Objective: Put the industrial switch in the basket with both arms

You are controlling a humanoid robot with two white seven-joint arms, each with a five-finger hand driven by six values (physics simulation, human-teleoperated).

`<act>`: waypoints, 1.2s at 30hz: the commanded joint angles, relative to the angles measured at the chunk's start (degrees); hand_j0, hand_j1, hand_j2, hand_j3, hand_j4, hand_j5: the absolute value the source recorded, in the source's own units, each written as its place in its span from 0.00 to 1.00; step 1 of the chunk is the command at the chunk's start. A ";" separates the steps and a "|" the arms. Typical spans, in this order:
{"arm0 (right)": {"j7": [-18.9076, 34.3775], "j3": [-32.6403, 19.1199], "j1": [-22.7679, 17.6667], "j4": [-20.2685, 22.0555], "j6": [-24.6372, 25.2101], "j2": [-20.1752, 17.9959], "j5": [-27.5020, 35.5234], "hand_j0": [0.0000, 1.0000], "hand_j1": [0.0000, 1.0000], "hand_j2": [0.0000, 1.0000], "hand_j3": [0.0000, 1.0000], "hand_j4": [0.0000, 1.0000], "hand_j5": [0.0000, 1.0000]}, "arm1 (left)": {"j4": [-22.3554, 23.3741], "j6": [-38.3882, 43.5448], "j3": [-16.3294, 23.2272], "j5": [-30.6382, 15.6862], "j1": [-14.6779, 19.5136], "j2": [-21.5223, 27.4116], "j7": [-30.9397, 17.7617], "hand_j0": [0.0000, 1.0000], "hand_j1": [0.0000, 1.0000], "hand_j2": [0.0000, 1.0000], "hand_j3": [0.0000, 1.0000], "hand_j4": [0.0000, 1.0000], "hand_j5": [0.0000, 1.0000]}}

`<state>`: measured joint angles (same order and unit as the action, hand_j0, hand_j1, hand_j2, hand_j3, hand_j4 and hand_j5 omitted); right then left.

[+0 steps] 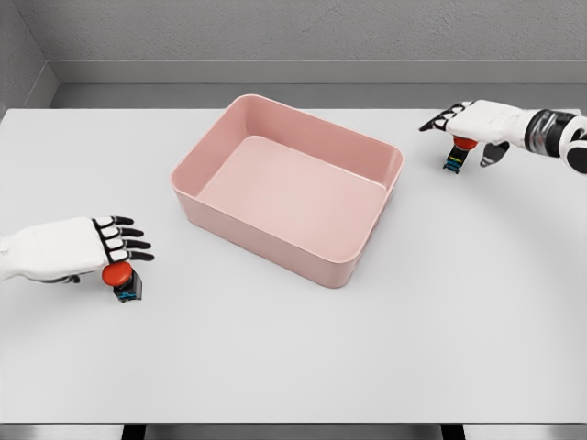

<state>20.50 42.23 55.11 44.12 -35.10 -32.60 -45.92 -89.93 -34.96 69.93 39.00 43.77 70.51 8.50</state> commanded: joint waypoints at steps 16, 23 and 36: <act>-0.02 -0.48 0.44 -2.99 0.10 1.13 -1.28 1.00 1.00 1.00 1.00 1.00 1.00 | -7.72 -0.04 0.30 -0.50 1.14 4.81 0.46 1.00 1.00 1.00 1.00 1.00 1.00; 0.07 -0.57 0.53 -4.57 0.10 2.19 -1.98 1.00 1.00 1.00 1.00 1.00 1.00 | -8.33 -0.04 0.21 -0.50 1.23 4.11 0.46 1.00 1.00 1.00 1.00 1.00 1.00; -0.02 -1.97 1.67 -8.44 0.10 3.86 -2.16 1.00 1.00 1.00 1.00 1.00 1.00 | -7.98 -0.04 1.79 -0.85 0.97 3.58 0.38 1.00 1.00 1.00 1.00 1.00 1.00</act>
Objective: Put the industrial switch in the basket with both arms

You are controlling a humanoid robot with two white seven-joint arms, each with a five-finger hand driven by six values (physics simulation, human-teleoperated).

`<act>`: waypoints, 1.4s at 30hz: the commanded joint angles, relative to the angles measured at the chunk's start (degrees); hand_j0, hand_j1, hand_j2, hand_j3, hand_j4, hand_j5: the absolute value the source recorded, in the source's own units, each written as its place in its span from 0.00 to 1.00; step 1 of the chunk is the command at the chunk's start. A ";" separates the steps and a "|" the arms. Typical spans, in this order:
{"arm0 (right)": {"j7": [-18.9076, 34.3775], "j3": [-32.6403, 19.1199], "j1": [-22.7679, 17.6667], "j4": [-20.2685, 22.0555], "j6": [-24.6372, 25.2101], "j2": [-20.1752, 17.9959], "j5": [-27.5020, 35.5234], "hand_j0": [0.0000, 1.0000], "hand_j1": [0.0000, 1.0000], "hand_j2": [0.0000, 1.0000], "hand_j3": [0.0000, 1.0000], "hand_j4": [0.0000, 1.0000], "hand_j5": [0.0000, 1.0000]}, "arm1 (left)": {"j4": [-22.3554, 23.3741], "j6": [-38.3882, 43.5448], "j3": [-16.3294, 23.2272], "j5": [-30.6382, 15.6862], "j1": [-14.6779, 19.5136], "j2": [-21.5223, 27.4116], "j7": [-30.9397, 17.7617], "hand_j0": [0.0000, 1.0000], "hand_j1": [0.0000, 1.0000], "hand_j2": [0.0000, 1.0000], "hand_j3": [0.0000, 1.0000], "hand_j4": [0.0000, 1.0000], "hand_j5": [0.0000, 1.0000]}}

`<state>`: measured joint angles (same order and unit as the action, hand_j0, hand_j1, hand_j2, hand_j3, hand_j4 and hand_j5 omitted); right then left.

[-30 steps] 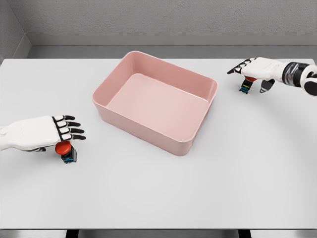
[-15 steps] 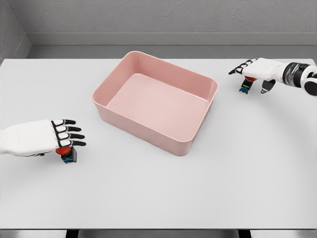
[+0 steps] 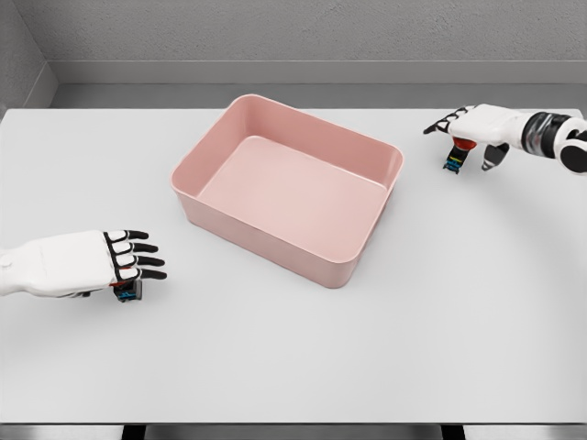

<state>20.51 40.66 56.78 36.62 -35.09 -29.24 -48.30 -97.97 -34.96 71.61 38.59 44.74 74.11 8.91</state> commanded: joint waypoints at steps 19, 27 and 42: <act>0.59 -2.25 0.53 -3.66 0.09 1.20 -0.04 0.70 0.70 0.70 0.70 0.70 0.70 | 0.50 -0.04 0.02 0.44 0.62 -2.13 -1.09 0.96 0.96 0.96 0.96 0.96 0.96; 0.59 -2.25 0.44 -3.40 0.09 1.99 -0.13 0.47 0.47 0.47 0.47 0.47 0.47 | 0.85 -0.04 0.02 0.44 0.62 -2.30 -1.17 0.81 0.81 0.81 0.81 0.81 0.81; 2.34 -4.45 1.67 2.49 0.09 -1.09 1.19 0.48 0.48 0.48 0.48 0.48 0.48 | 1.20 -0.04 0.37 0.70 0.62 -2.57 -1.35 0.54 0.54 0.54 0.54 0.54 0.54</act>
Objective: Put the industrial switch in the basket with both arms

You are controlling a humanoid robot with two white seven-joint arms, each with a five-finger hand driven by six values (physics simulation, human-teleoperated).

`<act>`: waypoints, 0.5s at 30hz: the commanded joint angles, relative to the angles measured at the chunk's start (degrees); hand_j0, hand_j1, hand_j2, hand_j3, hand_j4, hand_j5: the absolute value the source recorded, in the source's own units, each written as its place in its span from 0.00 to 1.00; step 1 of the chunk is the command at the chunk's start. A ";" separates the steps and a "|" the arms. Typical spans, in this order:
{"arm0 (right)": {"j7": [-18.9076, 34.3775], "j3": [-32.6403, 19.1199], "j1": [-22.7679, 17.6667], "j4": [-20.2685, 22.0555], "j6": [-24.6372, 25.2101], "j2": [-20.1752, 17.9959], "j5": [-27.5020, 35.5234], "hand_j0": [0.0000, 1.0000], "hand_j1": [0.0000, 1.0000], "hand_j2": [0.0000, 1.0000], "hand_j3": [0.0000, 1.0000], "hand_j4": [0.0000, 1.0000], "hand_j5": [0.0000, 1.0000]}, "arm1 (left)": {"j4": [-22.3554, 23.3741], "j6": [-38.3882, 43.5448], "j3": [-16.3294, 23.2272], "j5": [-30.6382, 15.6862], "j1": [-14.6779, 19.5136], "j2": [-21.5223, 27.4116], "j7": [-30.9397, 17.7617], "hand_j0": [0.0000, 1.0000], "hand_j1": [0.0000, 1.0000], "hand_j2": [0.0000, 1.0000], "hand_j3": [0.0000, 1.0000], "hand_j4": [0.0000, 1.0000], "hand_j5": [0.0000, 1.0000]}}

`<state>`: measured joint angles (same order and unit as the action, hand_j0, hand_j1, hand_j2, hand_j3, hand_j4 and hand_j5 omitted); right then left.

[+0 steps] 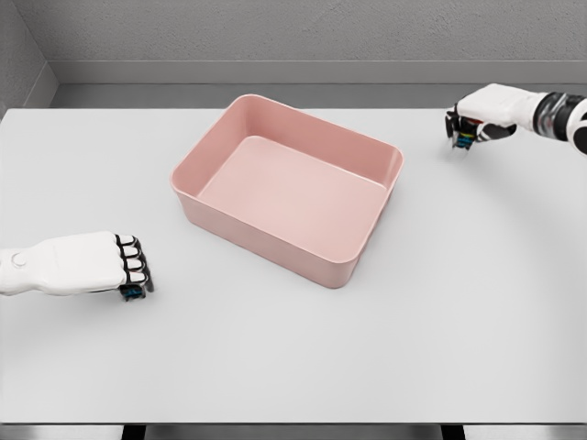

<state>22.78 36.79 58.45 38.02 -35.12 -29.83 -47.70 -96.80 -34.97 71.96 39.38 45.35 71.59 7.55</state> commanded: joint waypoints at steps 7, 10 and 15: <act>-0.11 -2.95 -0.53 6.28 0.12 -2.60 2.43 0.49 0.49 0.49 0.49 0.49 0.49 | 0.56 -0.03 -0.69 -0.18 0.18 -0.05 0.01 0.51 0.51 0.51 0.51 0.51 0.51; -0.19 -3.04 -0.53 9.09 0.12 -3.12 2.52 0.49 0.49 0.49 0.49 0.49 0.49 | 0.91 -0.03 -0.86 -0.71 1.58 0.04 0.10 0.51 0.51 0.51 0.51 0.51 0.51; -0.28 -2.77 -1.23 16.39 0.12 -5.41 6.56 0.49 0.49 0.49 0.49 0.49 0.49 | 0.99 -0.03 -0.86 -1.14 3.96 0.13 0.45 0.51 0.51 0.51 0.51 0.51 0.51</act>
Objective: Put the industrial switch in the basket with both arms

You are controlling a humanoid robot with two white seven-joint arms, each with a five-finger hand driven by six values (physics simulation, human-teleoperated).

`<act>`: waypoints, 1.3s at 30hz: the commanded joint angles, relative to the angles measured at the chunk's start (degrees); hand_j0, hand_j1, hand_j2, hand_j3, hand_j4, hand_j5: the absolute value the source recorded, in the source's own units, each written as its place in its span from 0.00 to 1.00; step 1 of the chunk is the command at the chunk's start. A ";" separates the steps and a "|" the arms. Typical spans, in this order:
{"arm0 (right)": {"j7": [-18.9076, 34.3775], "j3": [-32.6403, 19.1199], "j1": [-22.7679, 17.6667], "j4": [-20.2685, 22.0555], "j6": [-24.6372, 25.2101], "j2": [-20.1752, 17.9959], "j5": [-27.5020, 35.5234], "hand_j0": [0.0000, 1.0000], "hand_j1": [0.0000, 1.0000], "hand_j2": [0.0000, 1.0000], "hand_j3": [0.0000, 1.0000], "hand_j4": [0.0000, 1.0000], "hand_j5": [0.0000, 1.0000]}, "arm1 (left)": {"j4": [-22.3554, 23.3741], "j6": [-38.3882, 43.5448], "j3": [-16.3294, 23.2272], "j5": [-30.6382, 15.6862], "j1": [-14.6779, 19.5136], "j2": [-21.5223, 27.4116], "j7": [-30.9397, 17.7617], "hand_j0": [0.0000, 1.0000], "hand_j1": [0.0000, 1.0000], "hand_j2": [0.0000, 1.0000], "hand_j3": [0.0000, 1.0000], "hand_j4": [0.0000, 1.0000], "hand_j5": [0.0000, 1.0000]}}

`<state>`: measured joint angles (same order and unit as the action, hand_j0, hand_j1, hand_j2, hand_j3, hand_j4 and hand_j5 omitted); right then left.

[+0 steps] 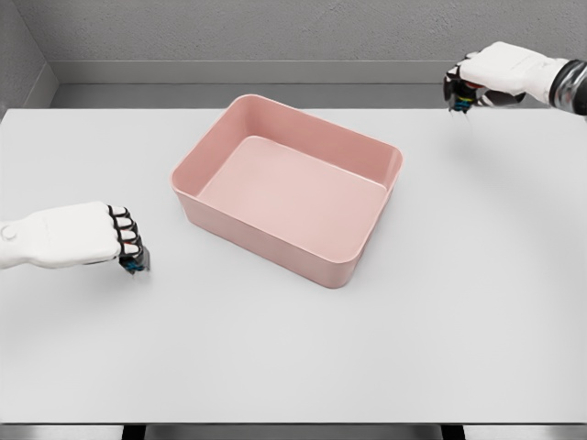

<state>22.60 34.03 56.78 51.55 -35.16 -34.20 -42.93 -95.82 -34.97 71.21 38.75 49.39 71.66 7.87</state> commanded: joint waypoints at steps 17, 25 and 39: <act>-0.37 0.51 -4.92 20.44 0.16 -4.30 12.17 0.50 0.50 0.50 0.50 0.50 0.50 | 1.95 -0.03 -0.19 -5.35 6.24 -0.74 0.31 0.51 0.51 0.51 0.51 0.51 0.51; -0.45 0.86 -6.06 26.41 0.16 -4.82 14.81 0.50 0.50 0.50 0.50 0.50 0.50 | 2.74 -0.03 -0.10 -7.55 10.02 -1.53 0.40 0.51 0.51 0.51 0.51 0.51 0.51; -0.54 4.02 -8.17 38.28 0.16 -7.81 20.34 0.50 0.50 0.50 0.50 0.50 0.50 | 2.83 -0.03 -0.10 -9.66 13.01 -6.01 0.75 0.51 0.51 0.51 0.51 0.51 0.51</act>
<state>22.12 37.61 48.60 88.55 -35.18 -42.04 -23.39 -93.01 -35.02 71.25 29.89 63.12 66.42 8.47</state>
